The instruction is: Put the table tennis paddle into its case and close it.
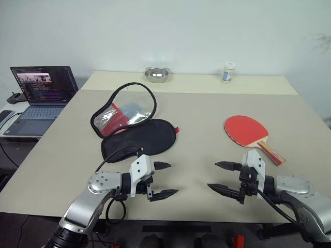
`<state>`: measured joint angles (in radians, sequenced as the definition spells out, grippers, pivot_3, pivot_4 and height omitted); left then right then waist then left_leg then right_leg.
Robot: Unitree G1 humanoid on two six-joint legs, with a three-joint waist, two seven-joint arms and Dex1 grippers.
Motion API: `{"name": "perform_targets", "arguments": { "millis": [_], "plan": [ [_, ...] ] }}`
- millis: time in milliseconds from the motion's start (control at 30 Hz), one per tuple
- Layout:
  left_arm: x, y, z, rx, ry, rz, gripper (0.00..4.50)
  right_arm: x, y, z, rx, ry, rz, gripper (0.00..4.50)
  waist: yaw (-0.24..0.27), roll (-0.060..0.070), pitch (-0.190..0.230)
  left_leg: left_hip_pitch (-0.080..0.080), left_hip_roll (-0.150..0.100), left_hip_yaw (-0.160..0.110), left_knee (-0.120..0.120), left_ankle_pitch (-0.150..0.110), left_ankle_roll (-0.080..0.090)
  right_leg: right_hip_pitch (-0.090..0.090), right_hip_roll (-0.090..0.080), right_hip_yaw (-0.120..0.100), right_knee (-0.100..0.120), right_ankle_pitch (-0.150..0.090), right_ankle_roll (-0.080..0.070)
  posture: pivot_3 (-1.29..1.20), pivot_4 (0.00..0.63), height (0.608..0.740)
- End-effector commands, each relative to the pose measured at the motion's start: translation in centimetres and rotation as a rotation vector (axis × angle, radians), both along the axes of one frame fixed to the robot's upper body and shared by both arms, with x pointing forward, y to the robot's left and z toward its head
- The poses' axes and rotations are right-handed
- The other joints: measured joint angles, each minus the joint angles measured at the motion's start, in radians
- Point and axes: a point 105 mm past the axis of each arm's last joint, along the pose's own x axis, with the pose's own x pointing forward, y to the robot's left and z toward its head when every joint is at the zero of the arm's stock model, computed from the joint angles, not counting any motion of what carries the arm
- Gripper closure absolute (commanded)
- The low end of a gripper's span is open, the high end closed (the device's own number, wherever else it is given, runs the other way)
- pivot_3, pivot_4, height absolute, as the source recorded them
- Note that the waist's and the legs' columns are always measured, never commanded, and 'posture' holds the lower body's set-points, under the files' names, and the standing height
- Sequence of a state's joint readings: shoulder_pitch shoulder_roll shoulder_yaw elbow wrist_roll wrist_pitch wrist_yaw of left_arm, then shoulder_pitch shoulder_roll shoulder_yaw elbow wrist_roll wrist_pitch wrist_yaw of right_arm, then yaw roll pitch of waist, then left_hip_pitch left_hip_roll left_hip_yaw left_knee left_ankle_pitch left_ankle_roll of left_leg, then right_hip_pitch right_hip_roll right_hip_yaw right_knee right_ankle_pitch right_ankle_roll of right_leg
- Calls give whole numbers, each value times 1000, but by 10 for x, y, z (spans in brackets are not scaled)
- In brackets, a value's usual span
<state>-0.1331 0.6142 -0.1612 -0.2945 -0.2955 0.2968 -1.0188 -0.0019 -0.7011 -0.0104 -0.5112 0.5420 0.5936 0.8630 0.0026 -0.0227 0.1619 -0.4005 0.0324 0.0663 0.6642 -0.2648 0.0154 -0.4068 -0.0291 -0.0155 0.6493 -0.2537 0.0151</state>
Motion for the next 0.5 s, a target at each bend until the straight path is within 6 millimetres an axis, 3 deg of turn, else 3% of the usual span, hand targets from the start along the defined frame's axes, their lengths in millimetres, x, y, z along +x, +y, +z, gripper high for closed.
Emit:
{"name": "perform_targets", "arguments": {
  "millis": [33,200,400,500],
  "plan": [
    [3,-9,9,-19,-49,-48,0,-2,-3,11,8,-40,-11,21,0,0,0,0,0,0,0,0,0,0,0,0,0,0,0,0,150,740],
    [13,-9,23,-30,-97,-58,0,-1,0,20,27,-76,-35,21,1,0,0,0,0,0,0,0,0,0,0,0,0,0,0,0,150,740],
    [43,15,40,0,-164,16,0,-1,-2,32,27,-106,-42,21,0,0,0,0,0,0,0,0,0,0,2,0,1,0,0,0,150,740],
    [59,34,44,66,-194,91,0,2,1,51,60,-138,-14,21,-3,0,0,0,1,0,0,0,0,0,3,0,0,0,0,0,150,740]
  ]
}}
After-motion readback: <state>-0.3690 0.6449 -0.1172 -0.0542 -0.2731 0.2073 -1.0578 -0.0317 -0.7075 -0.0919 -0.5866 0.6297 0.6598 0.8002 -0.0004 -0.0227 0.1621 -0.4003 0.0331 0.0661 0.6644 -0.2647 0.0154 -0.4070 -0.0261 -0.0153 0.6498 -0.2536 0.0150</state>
